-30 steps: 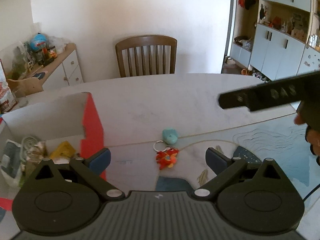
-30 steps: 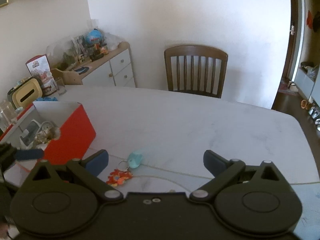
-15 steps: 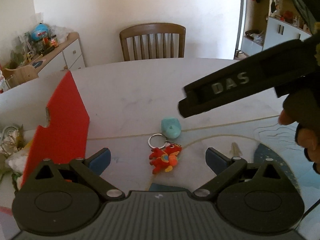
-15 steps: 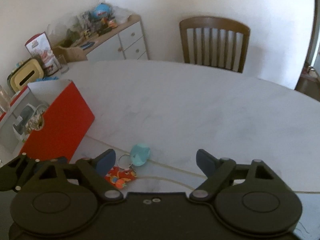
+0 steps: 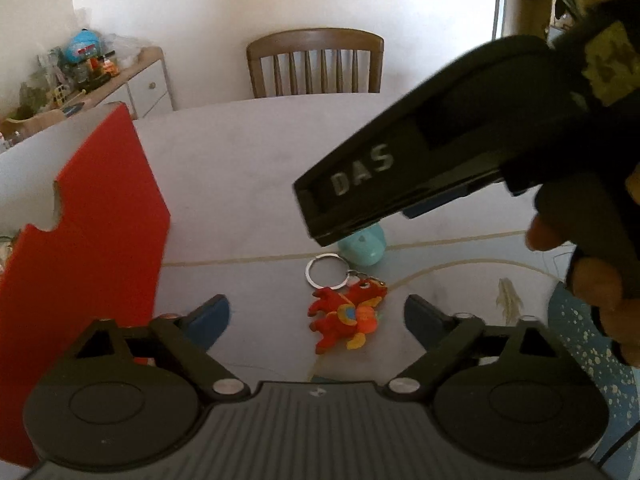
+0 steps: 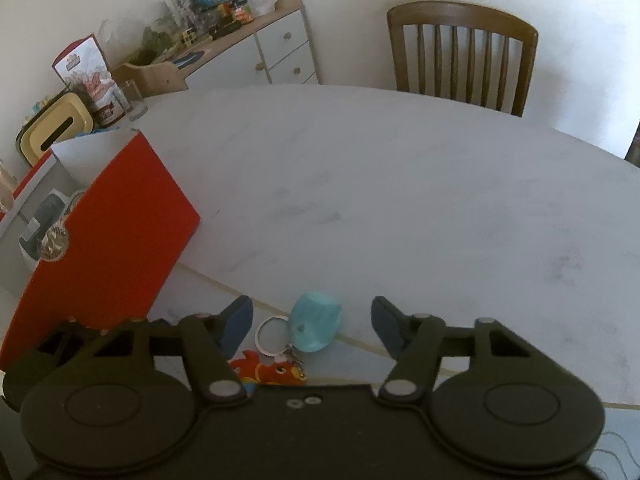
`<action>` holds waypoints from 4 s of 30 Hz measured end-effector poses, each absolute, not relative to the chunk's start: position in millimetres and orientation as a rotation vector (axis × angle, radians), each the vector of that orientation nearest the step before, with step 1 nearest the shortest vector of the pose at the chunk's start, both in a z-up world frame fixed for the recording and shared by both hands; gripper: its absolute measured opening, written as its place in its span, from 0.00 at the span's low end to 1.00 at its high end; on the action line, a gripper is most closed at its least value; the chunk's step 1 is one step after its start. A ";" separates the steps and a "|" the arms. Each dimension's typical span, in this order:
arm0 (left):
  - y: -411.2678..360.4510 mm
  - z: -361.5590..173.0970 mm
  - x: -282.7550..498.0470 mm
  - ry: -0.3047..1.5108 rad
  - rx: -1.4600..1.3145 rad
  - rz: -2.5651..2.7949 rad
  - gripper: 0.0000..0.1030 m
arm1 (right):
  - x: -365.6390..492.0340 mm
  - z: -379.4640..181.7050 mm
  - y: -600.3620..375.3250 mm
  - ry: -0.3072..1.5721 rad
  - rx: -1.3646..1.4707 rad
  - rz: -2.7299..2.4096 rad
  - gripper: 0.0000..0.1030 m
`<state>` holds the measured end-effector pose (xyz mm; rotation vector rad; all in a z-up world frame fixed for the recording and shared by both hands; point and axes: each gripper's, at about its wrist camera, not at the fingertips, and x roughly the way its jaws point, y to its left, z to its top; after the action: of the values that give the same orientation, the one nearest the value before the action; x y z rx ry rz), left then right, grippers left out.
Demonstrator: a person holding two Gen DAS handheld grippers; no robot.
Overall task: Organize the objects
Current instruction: 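Grasp the teal object with the right tool while the left grasps the red dragon keychain, then carry the teal object and dragon keychain into the box and lower them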
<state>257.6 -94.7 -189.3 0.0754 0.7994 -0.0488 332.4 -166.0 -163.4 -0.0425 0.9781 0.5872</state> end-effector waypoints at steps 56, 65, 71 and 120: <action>-35.5 -75.5 211.4 0.747 -0.006 -0.192 0.37 | 216.5 -69.4 -214.8 0.868 0.087 0.482 0.29; 4.3 -35.5 192.7 0.698 0.021 -0.189 0.37 | 193.0 -36.1 -179.9 0.816 0.066 0.510 0.29; 44.6 -25.1 188.4 0.692 -0.013 -0.162 0.37 | 185.4 -21.0 -144.6 0.783 0.041 0.546 0.29; 192.7 -132.7 246.7 0.987 -0.007 0.019 0.37 | 230.0 -109.9 49.9 0.924 -0.249 0.608 0.30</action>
<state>246.7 192.7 -132.7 -0.0073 0.9865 0.0194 230.0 49.9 -109.9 -0.2493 0.9241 0.6078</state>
